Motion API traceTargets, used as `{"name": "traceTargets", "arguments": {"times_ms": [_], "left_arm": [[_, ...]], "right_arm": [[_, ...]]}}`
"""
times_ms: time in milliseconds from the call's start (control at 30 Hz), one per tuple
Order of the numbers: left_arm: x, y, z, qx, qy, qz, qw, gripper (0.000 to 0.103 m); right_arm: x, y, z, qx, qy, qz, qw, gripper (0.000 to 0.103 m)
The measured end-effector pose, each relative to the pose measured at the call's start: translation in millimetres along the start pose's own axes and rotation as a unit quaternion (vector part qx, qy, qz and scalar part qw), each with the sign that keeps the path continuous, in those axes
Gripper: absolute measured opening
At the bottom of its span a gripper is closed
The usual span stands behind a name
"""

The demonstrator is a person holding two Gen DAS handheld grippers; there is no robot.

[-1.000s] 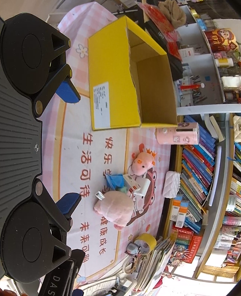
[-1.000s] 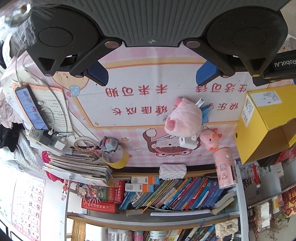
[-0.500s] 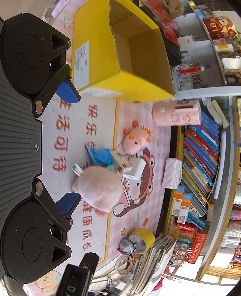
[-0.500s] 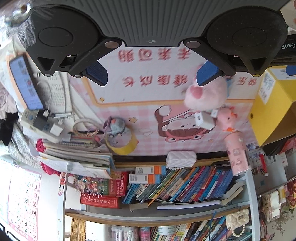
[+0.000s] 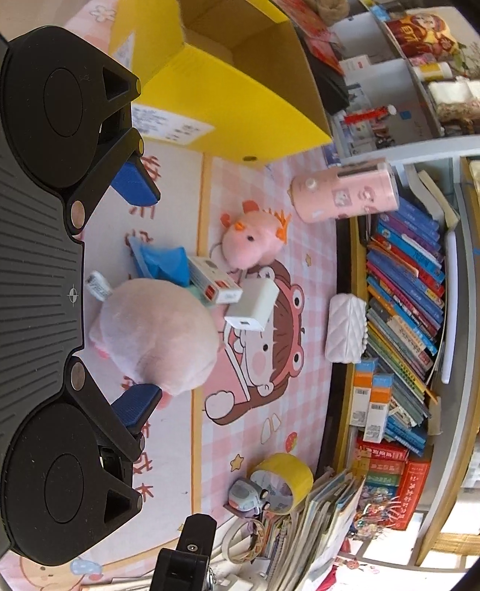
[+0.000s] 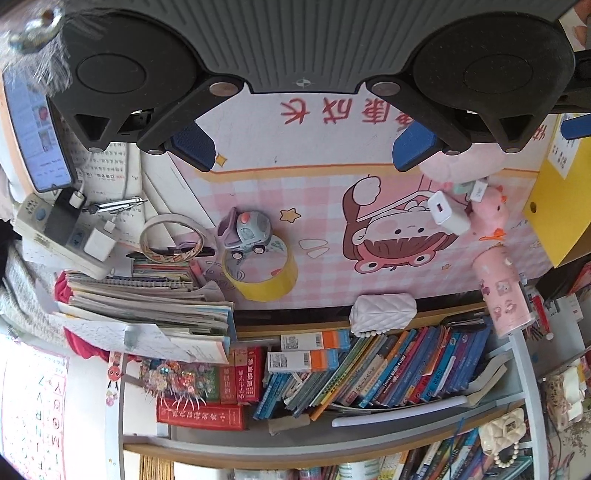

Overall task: Organize objects
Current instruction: 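Move left gripper to the large pink plush pig while right gripper approaches the grey toy truck, then close left gripper around the large pink plush pig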

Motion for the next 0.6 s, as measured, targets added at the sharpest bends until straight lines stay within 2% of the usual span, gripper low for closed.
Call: {"name": "traceTargets", "arguments": {"times_ms": [233, 467, 600], "left_arm": [[-24.2, 10.5, 19.5, 0.004, 0.002, 0.041, 0.9992, 0.098], [-42.0, 17.0, 34.9, 0.014, -0.011, 0.055, 0.9983, 0.094], [-50.9, 19.1, 45.6, 0.021, -0.006, 0.062, 0.9978, 0.093]], "right_arm": [[-14.1, 9.1, 18.7, 0.01, 0.011, 0.0, 1.0, 0.103], [-26.8, 16.4, 30.6, 0.007, 0.004, -0.004, 1.0, 0.103], [-32.8, 21.6, 36.0, 0.008, 0.003, -0.002, 1.0, 0.103]]}}
Point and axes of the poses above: each gripper's, at about its wrist camera, not at the fingertips, and z roughly the way its jaws point, x to its left, y to its top, the point moved 1 cm from there along z, roughly the way its jaws point, and after that the axes turned 7 degrees about z, right-handed, at the moved point
